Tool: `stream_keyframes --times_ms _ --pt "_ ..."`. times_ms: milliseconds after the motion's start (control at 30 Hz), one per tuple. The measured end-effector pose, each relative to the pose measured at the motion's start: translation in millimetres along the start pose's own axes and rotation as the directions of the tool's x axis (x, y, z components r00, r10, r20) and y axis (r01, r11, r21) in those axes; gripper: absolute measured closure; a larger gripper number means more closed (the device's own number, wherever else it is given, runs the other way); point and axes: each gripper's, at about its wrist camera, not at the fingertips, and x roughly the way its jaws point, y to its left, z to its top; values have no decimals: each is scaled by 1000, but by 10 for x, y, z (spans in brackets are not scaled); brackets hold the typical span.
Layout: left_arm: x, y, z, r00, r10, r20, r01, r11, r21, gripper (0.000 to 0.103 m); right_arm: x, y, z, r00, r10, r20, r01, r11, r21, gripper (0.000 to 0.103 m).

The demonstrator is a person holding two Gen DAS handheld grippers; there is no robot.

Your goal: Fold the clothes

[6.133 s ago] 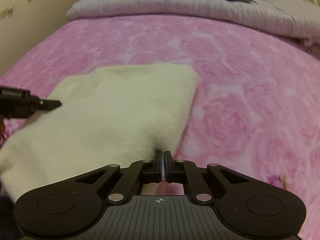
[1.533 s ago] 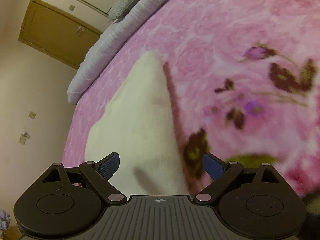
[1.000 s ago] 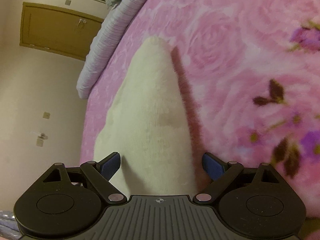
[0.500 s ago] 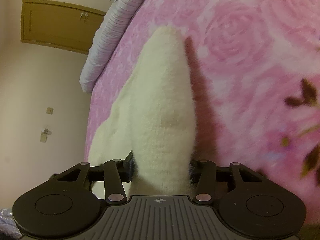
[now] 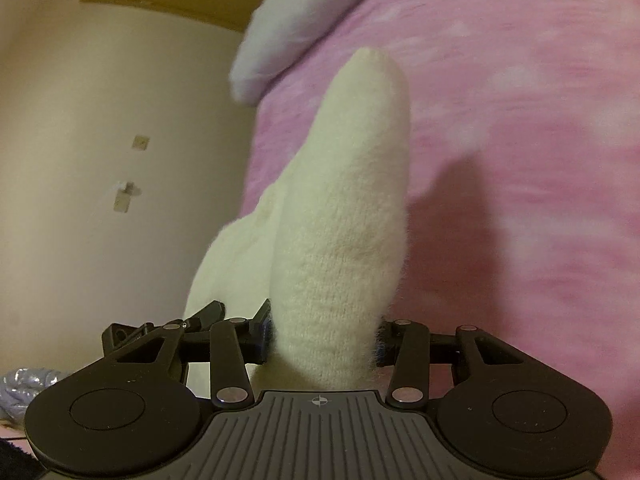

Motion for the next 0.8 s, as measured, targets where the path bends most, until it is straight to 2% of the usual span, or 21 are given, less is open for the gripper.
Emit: stream_keyframes --times_ms 100,333,567,800 --pt "-569 206 508 1000 15 -8 -15 1000 4 65 595 569 -121 1000 6 28 -6 1000 13 59" --pt "-1554 767 1358 993 114 -31 -113 993 38 64 1864 1331 -283 1000 12 9 -13 999 46 59" --pt "-2058 1423 2057 986 161 47 -165 981 106 64 3022 1652 -176 998 56 5 -56 998 -19 59" --pt "-2292 2012 2668 985 142 96 -159 965 206 64 3903 1797 -105 994 93 51 -88 992 -94 59"
